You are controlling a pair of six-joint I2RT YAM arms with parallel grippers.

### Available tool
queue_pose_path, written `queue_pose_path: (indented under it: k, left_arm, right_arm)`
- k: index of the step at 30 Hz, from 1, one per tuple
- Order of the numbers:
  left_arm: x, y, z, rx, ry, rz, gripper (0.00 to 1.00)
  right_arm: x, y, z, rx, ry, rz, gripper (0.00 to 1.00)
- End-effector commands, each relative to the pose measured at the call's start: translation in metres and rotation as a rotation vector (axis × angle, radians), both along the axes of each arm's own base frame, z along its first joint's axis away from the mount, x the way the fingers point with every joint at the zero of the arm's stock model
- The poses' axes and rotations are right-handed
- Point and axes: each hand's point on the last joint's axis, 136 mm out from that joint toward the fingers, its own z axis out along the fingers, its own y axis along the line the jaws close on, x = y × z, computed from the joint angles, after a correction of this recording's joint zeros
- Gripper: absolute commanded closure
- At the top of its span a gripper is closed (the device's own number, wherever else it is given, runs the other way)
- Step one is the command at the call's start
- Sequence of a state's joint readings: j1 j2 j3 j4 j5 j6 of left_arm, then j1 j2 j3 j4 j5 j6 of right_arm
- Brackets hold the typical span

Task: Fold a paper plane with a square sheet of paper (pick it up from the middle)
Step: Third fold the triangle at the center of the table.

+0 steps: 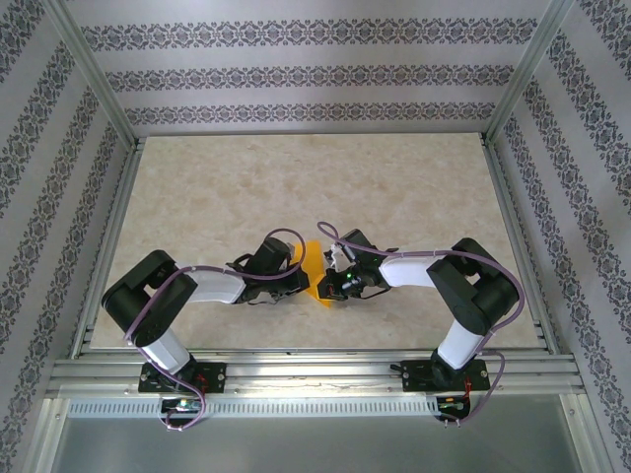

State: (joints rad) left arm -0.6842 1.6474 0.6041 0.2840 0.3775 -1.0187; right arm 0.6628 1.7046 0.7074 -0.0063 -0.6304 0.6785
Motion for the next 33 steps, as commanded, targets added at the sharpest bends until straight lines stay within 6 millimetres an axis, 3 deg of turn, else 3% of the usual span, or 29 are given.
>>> queue_pose_path:
  k: [1,10,16,24,30,33]
  left_arm:
    - [0.002,0.021,-0.013,0.061,0.001,0.050,0.92]
    - [0.013,0.049,-0.008,0.083,-0.003,0.066,0.89]
    - [0.011,0.060,-0.011,0.110,0.008,0.067,0.88]
    - [0.012,0.068,0.003,0.133,-0.037,0.085,0.88]
    - [0.015,0.065,0.024,0.089,-0.084,0.095,0.85]
    - [0.019,0.063,0.035,0.068,-0.109,0.102,0.84]
  right_arm:
    - [-0.016,-0.029,-0.032,-0.140,0.070,-0.028,1.00]
    - [-0.016,-0.033,-0.034,-0.145,0.070,-0.029,1.00]
    - [-0.016,-0.035,-0.034,-0.145,0.071,-0.030,1.00]
    - [-0.013,-0.042,-0.031,-0.143,0.058,-0.016,1.00]
    - [-0.010,-0.033,-0.013,-0.076,0.008,0.051,0.98]
    - [-0.001,-0.026,0.011,-0.034,-0.067,0.069,0.93]
